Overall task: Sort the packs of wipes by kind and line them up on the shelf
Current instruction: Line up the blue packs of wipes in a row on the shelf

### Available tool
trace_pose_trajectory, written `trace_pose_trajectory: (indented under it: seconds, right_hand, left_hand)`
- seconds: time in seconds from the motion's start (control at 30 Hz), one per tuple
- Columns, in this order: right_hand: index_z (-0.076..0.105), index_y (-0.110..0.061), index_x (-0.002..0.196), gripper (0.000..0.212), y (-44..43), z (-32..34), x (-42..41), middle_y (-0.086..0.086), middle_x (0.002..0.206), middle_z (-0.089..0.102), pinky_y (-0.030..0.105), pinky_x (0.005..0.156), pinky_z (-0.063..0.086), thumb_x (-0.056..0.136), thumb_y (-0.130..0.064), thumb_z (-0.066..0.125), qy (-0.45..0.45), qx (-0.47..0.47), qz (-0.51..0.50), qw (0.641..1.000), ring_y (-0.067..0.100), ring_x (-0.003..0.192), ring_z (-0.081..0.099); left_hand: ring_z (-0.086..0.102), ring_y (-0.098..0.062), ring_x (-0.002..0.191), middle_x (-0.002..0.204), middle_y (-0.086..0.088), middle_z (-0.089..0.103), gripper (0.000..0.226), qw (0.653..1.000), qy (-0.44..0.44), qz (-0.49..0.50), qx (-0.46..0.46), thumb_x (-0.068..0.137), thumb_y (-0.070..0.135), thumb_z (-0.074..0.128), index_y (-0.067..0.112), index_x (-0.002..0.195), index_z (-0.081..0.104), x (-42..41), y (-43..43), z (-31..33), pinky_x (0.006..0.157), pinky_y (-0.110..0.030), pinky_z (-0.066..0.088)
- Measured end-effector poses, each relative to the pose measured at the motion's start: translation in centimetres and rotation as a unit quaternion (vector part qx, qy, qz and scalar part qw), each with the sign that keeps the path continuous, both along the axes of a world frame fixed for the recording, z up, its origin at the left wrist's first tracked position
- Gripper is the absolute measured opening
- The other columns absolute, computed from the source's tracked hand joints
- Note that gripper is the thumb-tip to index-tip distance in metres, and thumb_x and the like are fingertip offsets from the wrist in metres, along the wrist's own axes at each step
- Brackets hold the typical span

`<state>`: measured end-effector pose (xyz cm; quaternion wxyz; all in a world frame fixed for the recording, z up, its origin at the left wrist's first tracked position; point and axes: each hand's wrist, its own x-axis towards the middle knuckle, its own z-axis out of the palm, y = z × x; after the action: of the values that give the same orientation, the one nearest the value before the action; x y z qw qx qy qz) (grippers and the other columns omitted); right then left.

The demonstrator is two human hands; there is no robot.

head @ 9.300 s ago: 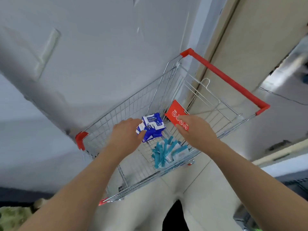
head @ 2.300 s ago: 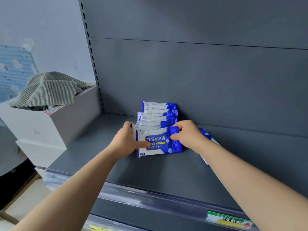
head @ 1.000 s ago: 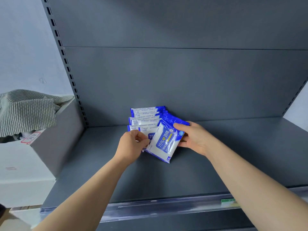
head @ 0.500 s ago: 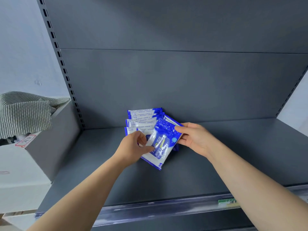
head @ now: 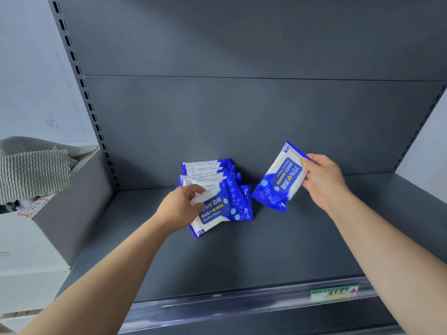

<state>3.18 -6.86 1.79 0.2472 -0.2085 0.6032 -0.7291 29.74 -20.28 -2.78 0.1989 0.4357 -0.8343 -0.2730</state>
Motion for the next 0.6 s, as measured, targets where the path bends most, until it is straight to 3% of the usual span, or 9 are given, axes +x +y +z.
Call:
trace_pose_trajectory:
  seconds: [0.13,0.23,0.33,0.47,0.6]
  right_hand:
    - [0.055,-0.003,0.111,0.017,-0.1,0.1,0.9,0.012,0.098,0.064,0.039,0.079,0.054,0.094,-0.004,0.053,0.033,0.055,0.05,0.997,0.022,0.081,0.064]
    - [0.057,-0.009,0.109,0.025,-1.0,-0.7,3.0,0.008,0.101,0.065,0.038,0.079,0.052,0.085,-0.005,0.065,0.099,0.095,0.076,0.988,0.021,0.083,0.064]
    - [0.057,-0.013,0.101,0.034,-2.1,-1.0,5.3,0.003,0.095,0.067,0.035,0.083,0.052,0.075,-0.006,0.077,0.141,0.11,0.134,0.975,0.017,0.084,0.064]
    - [0.052,-0.018,0.085,0.038,-4.2,-1.6,7.8,0.003,0.09,0.07,0.036,0.08,0.054,0.066,-0.01,0.084,0.218,0.147,0.163,0.951,0.013,0.077,0.065]
    - [0.052,-0.019,0.074,0.035,-5.6,-2.3,9.3,0.005,0.087,0.071,0.036,0.077,0.056,0.064,-0.013,0.085,0.282,0.159,0.164,0.932,0.013,0.072,0.064]
  left_hand:
    - [0.057,-0.017,0.081,0.099,0.008,0.058,0.03,1.0,0.003,-0.009,-0.022,0.088,0.02,0.061,0.028,0.116,0.058,0.0,0.2,0.0,0.068,-0.027,0.045]
    - [0.065,-0.023,0.075,0.098,0.002,0.06,0.026,0.996,0.085,0.004,0.041,0.081,0.019,0.072,0.028,0.101,0.057,0.0,0.3,-0.1,0.055,-0.034,0.055]
    - [0.066,-0.027,0.074,0.095,-0.001,0.062,0.029,0.985,0.151,0.03,0.075,0.078,0.019,0.077,0.023,0.095,0.054,0.1,0.4,-0.1,0.046,-0.031,0.052]
    - [0.07,-0.026,0.075,0.099,-0.004,0.068,0.02,0.963,0.23,0.029,0.139,0.086,0.02,0.068,0.02,0.101,0.055,0.1,0.9,0.0,0.073,-0.047,0.059]
    - [0.07,-0.019,0.082,0.1,-0.001,0.067,0.043,0.96,0.218,0.017,0.174,0.071,0.025,0.085,0.016,0.103,0.057,0.0,1.4,-0.2,0.073,-0.04,0.06]
